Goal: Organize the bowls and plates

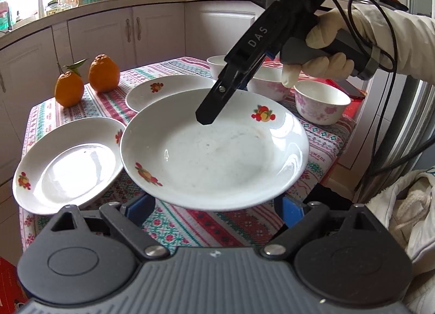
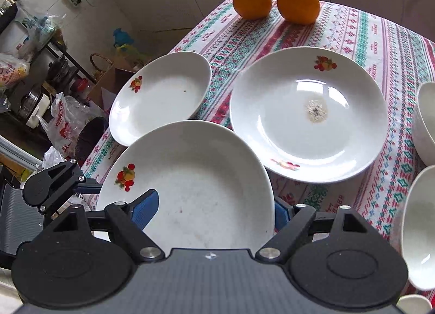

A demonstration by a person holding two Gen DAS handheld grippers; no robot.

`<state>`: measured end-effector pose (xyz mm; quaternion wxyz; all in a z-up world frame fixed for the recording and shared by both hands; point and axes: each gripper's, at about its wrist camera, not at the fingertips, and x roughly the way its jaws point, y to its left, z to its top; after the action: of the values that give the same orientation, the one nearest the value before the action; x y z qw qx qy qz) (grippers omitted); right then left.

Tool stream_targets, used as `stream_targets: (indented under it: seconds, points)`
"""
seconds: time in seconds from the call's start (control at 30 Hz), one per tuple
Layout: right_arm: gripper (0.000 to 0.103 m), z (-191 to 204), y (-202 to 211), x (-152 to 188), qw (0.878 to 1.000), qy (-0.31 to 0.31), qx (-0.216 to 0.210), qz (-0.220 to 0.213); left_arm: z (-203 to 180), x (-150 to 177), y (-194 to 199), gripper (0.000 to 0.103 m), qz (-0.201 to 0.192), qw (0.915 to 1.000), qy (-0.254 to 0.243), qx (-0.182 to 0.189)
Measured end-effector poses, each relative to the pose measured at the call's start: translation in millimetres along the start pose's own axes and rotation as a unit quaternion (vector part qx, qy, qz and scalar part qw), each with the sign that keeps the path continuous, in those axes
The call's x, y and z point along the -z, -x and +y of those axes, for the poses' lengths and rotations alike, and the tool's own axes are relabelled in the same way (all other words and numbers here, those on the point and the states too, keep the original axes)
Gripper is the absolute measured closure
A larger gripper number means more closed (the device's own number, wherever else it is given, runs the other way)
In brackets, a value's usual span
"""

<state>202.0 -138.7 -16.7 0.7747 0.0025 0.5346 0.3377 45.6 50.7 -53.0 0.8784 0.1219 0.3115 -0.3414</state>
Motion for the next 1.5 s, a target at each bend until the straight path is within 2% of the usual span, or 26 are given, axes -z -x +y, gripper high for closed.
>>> stream_targets:
  seconds: [0.33,0.7,1.03,1.5]
  points:
    - [0.015,29.5,-33.2,-64.8,0.998,0.050,-0.033,0.001,49.8,-3.2,16.6,0.009,0.003,0.9980,0.033,-0.054]
    - [0.015,40.2,-79.3,-119.5,0.996,0.075,-0.052,0.012,97.2,2.0,12.3,0.009,0.013,0.9946,0.061,-0.083]
    - [0.015,40.4,-104.4,-139.9,0.995,0.077,-0.062,0.018,119.2,5.3,9.3,0.009,0.018,0.9926,0.079,-0.091]
    - [0.015,37.8,-115.2,-140.8,0.995,0.078,-0.052,0.019,124.9,8.0,2.7,0.009,0.025,0.9922,0.084,-0.088]
